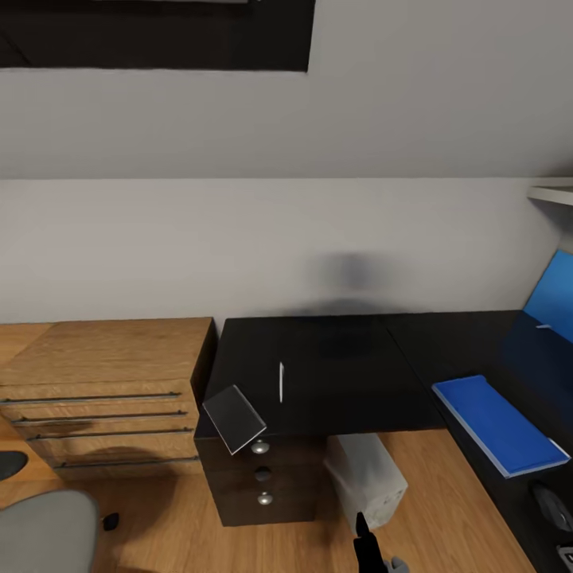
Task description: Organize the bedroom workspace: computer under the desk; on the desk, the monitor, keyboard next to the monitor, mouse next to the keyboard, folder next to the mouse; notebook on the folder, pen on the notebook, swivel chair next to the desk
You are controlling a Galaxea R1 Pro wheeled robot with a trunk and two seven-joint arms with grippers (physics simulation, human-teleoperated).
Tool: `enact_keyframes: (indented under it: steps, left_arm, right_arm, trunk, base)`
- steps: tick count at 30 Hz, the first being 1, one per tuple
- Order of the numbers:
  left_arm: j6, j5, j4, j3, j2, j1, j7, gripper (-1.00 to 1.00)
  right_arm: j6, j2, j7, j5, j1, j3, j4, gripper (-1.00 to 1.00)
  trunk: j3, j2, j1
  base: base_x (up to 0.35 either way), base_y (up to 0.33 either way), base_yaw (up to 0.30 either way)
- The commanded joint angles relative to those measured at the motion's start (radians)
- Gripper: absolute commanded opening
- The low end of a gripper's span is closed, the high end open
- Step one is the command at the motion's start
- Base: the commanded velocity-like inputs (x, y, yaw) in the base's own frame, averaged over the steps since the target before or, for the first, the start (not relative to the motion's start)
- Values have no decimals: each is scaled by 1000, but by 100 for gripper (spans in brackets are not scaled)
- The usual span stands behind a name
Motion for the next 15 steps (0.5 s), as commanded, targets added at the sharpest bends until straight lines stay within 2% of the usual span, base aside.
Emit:
enact_keyframes:
  steps: [1,15]
  left_arm:
    - [-5,9,0,-19,2,-1,7,100]
    - [-6,8,0,-32,2,-1,7,100]
  right_arm:
    - [-8,-1,8,0,-1,-8,1,100]
    - [-14,-4,13,4,-1,-7,1,100]
  trunk:
    - [-1,-1,0]
    - [0,-1,0]
  base:
    - [-218,0,28]
    - [-310,0,6]
